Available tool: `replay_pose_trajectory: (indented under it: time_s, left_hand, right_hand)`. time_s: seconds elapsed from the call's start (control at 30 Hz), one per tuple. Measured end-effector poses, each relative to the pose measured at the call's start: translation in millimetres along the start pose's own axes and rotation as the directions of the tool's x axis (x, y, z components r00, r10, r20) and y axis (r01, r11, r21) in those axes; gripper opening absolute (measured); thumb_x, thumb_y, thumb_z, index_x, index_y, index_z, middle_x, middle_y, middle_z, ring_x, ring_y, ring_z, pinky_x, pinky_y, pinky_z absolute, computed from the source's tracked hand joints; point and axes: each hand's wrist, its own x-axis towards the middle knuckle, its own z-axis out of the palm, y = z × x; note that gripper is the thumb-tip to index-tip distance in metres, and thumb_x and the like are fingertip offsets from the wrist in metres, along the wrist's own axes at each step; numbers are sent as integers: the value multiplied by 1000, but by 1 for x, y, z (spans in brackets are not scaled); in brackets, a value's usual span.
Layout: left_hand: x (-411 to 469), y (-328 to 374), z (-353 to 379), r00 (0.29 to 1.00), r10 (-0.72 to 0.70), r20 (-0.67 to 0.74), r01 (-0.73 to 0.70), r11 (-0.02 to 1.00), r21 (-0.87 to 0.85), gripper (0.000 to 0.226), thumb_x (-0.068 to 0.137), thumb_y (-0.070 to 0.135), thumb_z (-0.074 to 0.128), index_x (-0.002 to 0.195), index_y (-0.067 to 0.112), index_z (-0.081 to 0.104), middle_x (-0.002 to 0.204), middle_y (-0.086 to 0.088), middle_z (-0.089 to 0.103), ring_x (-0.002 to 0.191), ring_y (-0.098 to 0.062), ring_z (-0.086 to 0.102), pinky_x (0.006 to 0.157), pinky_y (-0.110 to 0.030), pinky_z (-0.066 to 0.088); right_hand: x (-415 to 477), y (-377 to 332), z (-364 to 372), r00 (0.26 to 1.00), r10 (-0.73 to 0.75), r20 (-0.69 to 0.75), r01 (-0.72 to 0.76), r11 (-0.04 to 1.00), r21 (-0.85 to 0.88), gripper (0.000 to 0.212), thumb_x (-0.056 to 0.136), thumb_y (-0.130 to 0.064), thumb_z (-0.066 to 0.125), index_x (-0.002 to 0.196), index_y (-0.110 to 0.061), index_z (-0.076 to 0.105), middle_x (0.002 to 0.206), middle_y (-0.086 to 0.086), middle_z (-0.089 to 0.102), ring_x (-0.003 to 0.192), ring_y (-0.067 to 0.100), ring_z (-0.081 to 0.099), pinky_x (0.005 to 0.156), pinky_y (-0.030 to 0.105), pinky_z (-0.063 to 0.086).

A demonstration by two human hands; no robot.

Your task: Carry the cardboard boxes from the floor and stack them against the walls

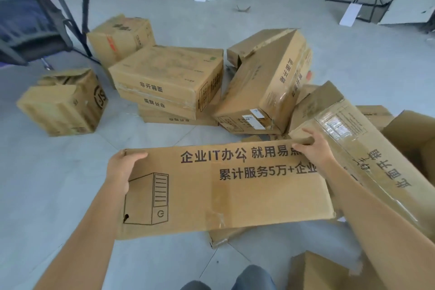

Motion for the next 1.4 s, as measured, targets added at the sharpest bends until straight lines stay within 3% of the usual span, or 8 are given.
replay_pose_trajectory:
  time_s: [0.1, 0.27, 0.47, 0.73, 0.9, 1.17, 1.3, 1.4]
  left_hand:
    - [-24, 33, -28, 998, -59, -32, 61, 997, 54, 30, 79, 11, 70, 107, 3, 60, 110, -8, 57, 117, -27, 49, 92, -34, 34]
    - [-67, 77, -96, 980, -138, -145, 154, 983, 105, 42, 78, 21, 71, 115, 5, 57, 121, -6, 54, 120, -31, 46, 94, -39, 36]
    - [-123, 121, -187, 936, -197, -293, 208, 978, 8, 31, 75, 23, 71, 101, 8, 65, 114, -11, 62, 109, -30, 53, 87, -38, 42]
    - [-169, 152, -272, 818, -120, -563, 137, 991, -12, 69, 78, 27, 72, 139, 17, 40, 139, -9, 45, 126, -32, 43, 105, -47, 38]
    - [-190, 156, -304, 706, -149, -693, 158, 986, -51, 72, 78, 26, 73, 140, 17, 38, 140, -12, 44, 127, -33, 41, 104, -45, 38]
    - [-233, 150, -317, 430, -252, -867, 117, 968, -223, 71, 78, 20, 74, 139, 16, 39, 142, -12, 43, 125, -32, 45, 101, -46, 41]
    - [-266, 142, -313, 240, -308, -921, 95, 951, -293, 71, 78, 20, 75, 139, 13, 39, 142, -12, 42, 126, -31, 45, 105, -45, 38]
    - [-290, 138, -311, 112, -346, -931, 45, 938, -343, 72, 77, 20, 76, 139, 13, 39, 142, -13, 43, 126, -31, 45, 105, -45, 39]
  right_hand:
    - [-23, -48, -12, 998, 27, 62, -22, 997, -72, 62, 75, -27, 74, 128, -36, 43, 130, 6, 47, 118, 34, 47, 93, 55, 46]
    - [-73, -124, -17, 991, -4, 131, 30, 980, -197, 59, 79, -24, 71, 131, -25, 45, 128, 5, 50, 119, 32, 45, 100, 50, 41]
    - [-122, -211, -1, 967, -47, 251, 109, 965, -239, 61, 76, -23, 72, 130, -28, 44, 132, 7, 48, 121, 34, 44, 99, 51, 42]
    - [-133, -300, 67, 868, -189, 458, 311, 928, -206, 58, 74, -28, 73, 124, -35, 44, 129, 5, 49, 116, 34, 49, 92, 54, 47]
    - [-135, -348, 125, 715, -238, 657, 455, 872, -179, 60, 78, -23, 72, 129, -29, 43, 124, 2, 48, 113, 30, 54, 92, 48, 48]
    - [-145, -424, 205, 393, -360, 846, 715, 698, -35, 58, 82, -17, 69, 134, -20, 43, 129, 3, 49, 94, 22, 57, 70, 30, 45]
    - [-165, -461, 238, 201, -408, 891, 793, 602, 97, 60, 80, -16, 70, 134, -16, 43, 136, 10, 47, 117, 27, 48, 96, 39, 43]
    - [-190, -482, 264, 80, -425, 902, 825, 536, 179, 60, 81, -16, 69, 135, -17, 43, 139, 10, 42, 129, 29, 37, 104, 41, 35]
